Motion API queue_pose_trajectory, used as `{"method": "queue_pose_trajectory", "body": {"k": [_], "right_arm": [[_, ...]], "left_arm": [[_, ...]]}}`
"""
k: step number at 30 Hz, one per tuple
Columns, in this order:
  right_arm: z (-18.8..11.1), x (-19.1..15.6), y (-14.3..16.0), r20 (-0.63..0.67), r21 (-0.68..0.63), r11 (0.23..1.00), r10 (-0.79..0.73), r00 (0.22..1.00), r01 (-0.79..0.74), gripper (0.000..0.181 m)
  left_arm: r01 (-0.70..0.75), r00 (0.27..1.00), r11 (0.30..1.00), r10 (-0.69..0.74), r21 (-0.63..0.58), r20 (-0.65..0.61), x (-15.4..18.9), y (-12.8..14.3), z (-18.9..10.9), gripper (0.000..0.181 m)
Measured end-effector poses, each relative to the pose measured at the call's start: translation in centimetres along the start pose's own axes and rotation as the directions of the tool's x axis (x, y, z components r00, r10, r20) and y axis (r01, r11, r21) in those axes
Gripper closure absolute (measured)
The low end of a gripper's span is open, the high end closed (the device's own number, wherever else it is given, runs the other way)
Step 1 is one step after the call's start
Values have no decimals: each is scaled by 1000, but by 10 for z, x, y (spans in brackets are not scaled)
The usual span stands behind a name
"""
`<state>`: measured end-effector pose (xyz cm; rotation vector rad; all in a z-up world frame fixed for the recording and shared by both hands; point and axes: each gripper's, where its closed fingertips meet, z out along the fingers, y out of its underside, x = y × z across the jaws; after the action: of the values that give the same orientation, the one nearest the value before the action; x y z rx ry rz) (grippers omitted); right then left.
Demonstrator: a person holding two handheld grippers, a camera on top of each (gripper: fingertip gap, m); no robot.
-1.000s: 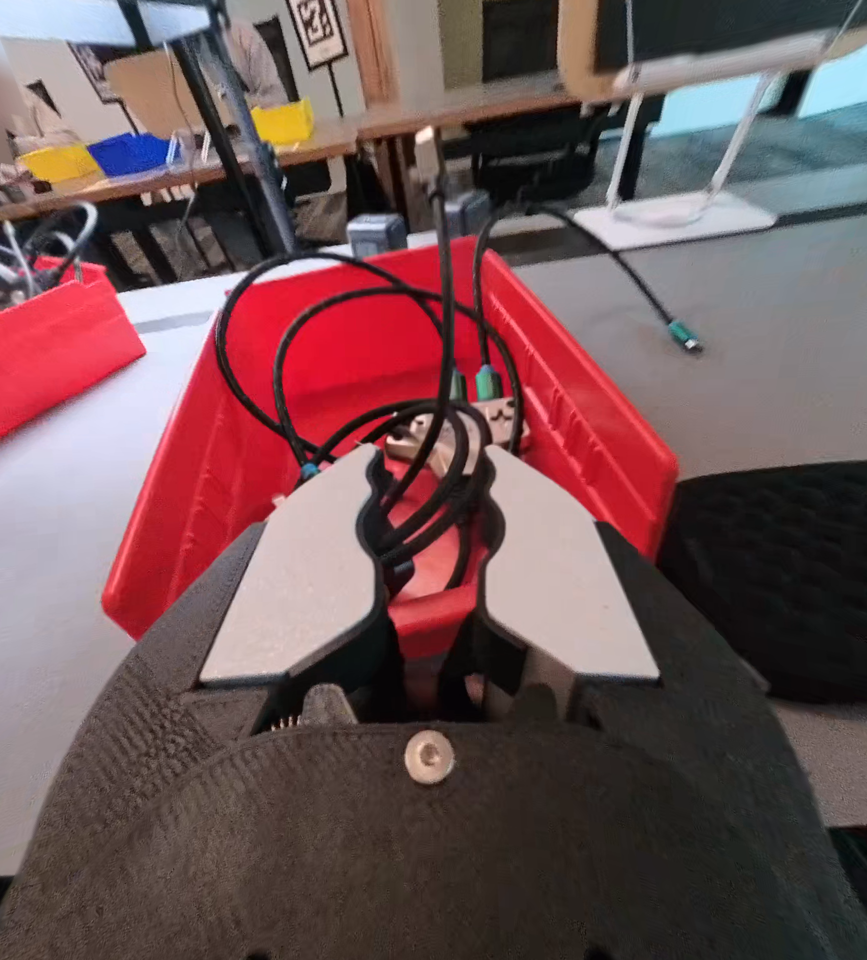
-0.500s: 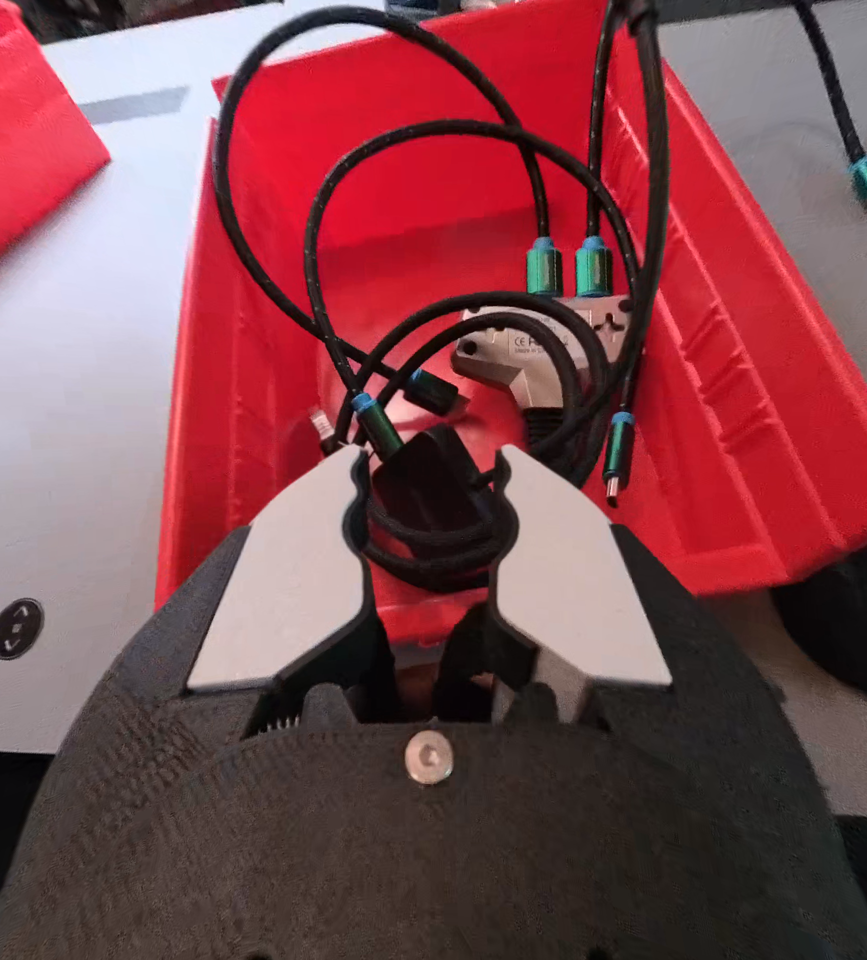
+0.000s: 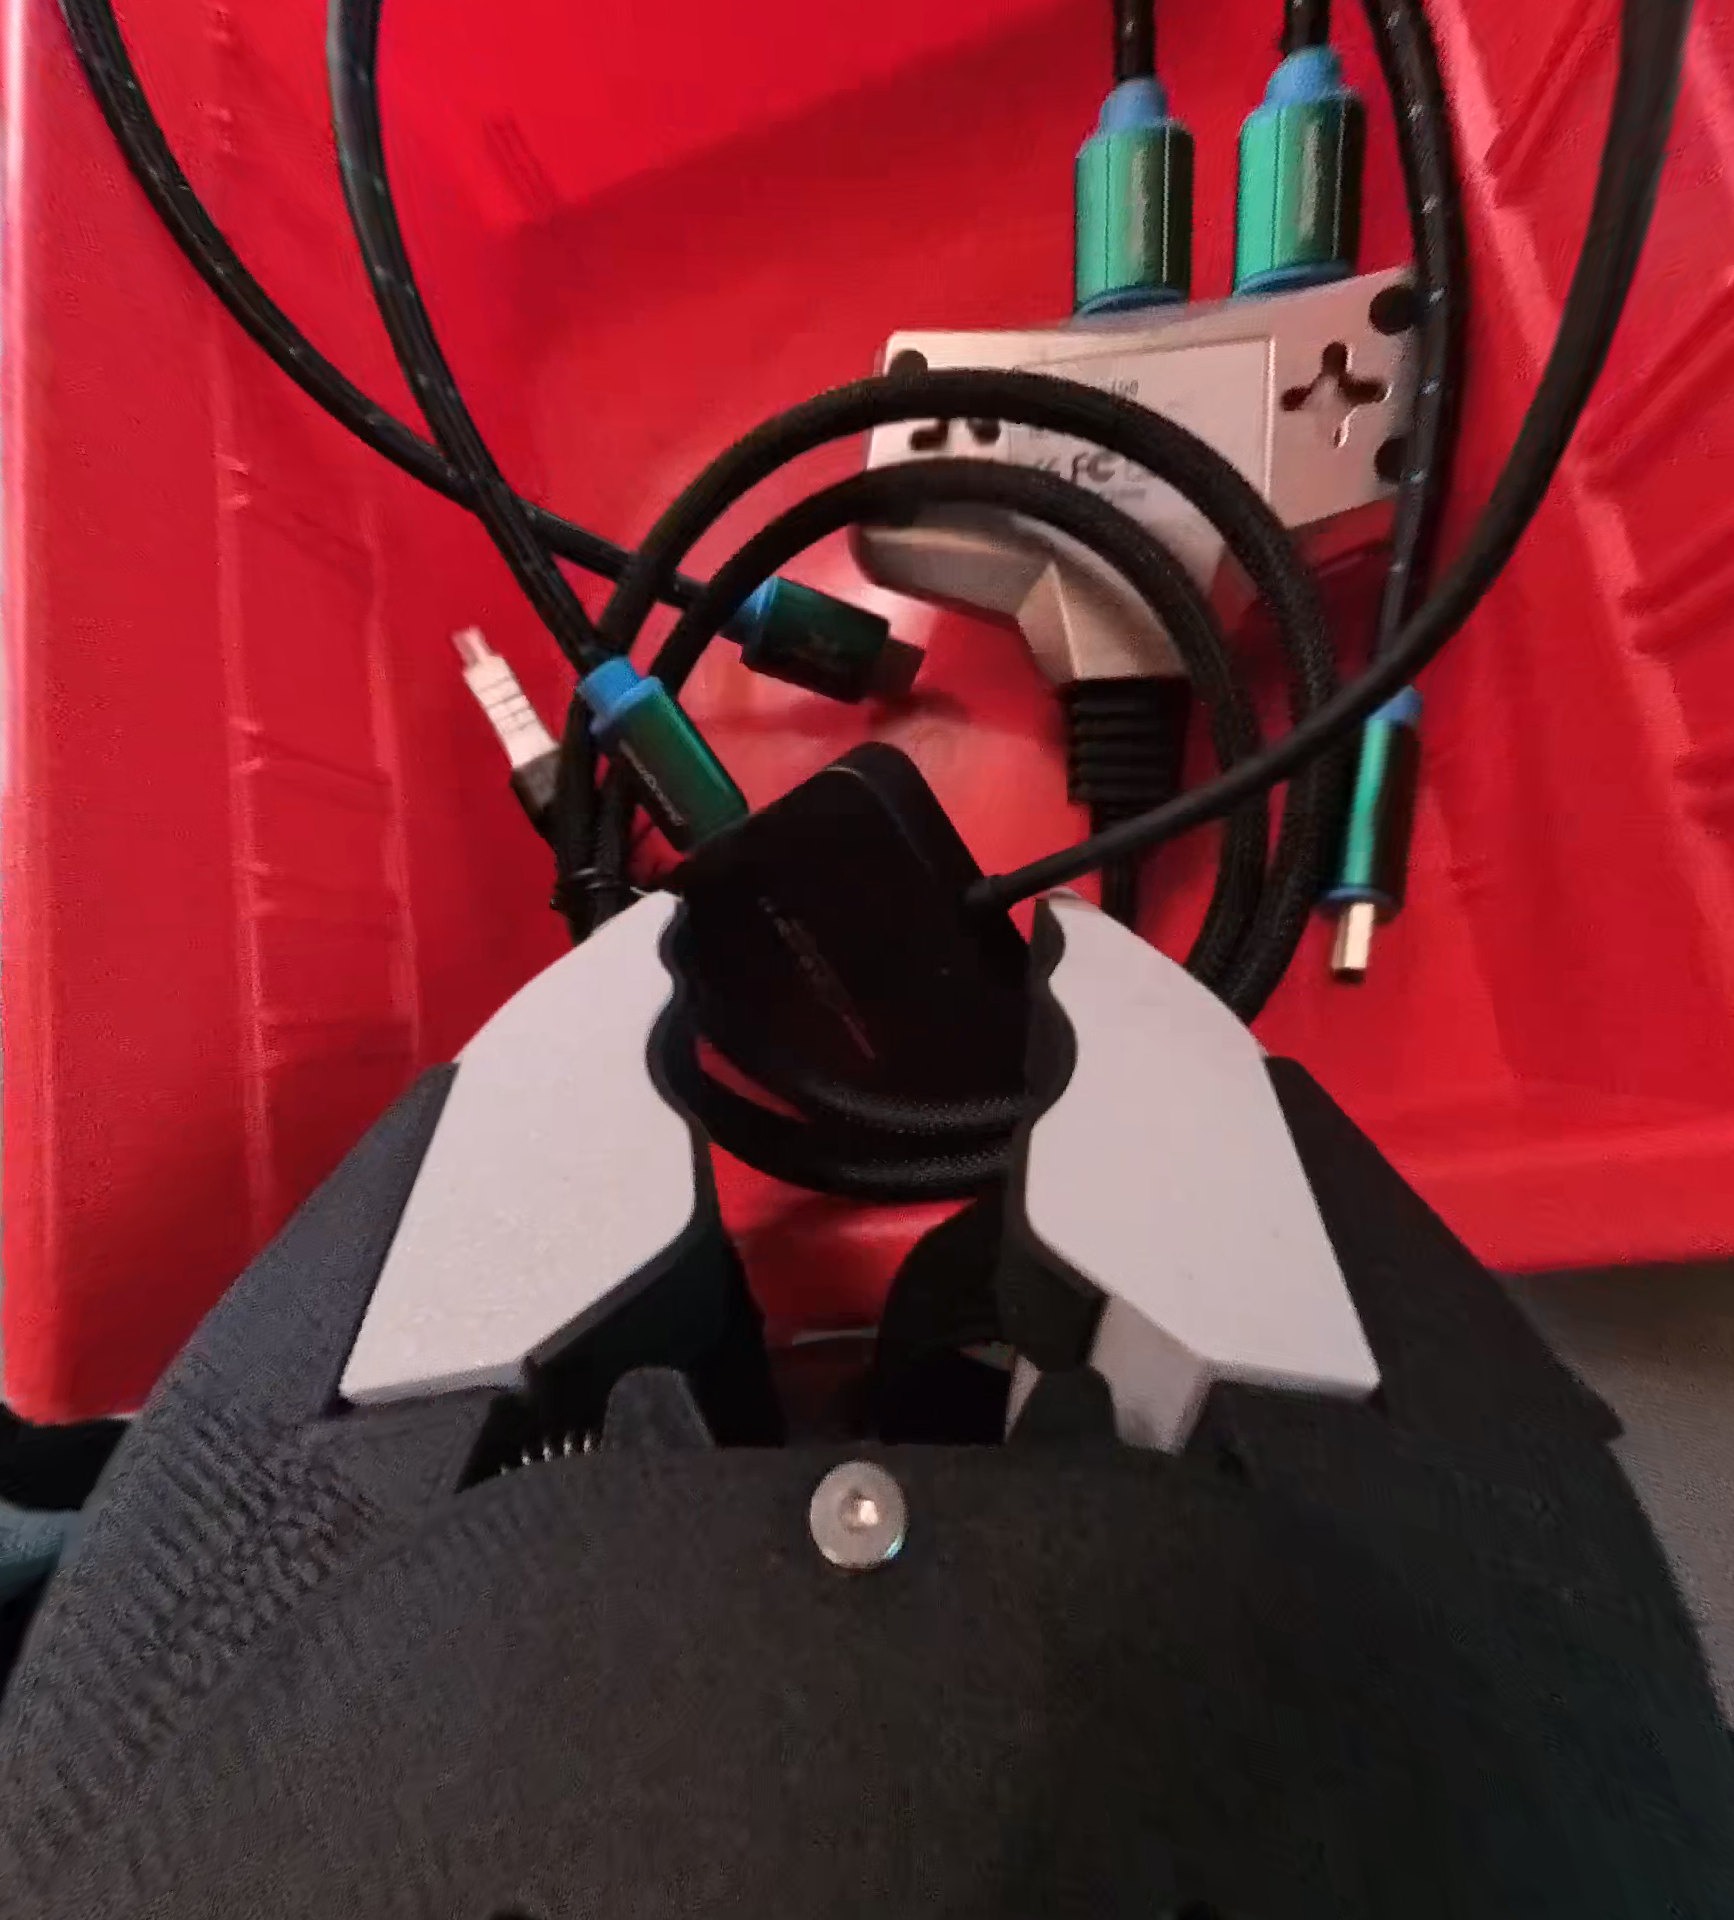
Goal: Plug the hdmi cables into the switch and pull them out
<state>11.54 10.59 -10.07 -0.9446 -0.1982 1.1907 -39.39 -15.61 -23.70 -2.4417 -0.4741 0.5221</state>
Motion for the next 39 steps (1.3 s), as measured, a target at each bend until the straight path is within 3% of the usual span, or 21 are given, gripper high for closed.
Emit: {"method": "queue_pose_trajectory", "body": {"k": [3,6,10,14,17,22,25,28,31,34,39], "right_arm": [[0,0,-1,0,5,1000,3,1000,-3,119],[-1,0,-1,1,6,1000,8,1000,-8,119],[-1,1,-2,0,10,1000,13,1000,-13,119],[-1,1,-1,-4,5,1000,12,1000,-11,119],[-1,1,-1,-5,4,1000,11,1000,-11,119],[-1,1,1,-6,-2,1000,8,1000,-8,119],[-1,1,0,-6,1,1000,7,1000,-7,119],[-1,1,0,-5,-1,1000,7,1000,-7,119],[-2,0,0,-4,0,1000,7,1000,-7,119],[-2,0,1,-2,-1,1000,8,1000,-8,120],[-1,-2,2,13,-14,1000,15,1000,-15,120]], "left_arm": [[-36,996,999,37,-11,84,-1,-1,-1,124],[-66,988,998,67,-12,142,-1,-2,-3,144],[-102,943,995,92,14,319,-24,-4,-13,165],[-45,950,983,-13,178,311,-36,-14,-28,168],[-3,954,932,-106,363,280,-46,-31,-48,168],[-26,932,795,-201,607,303,-62,-54,-90,168],[-31,936,636,-251,771,245,-60,-70,-122,168],[40,956,442,-278,896,94,-49,-83,-155,168],[167,959,270,-268,948,-93,-36,-93,-182,169],[289,943,146,-211,946,-256,-16,-103,-201,169],[407,911,63,-95,911,-400,32,-119,-214,168]]}}
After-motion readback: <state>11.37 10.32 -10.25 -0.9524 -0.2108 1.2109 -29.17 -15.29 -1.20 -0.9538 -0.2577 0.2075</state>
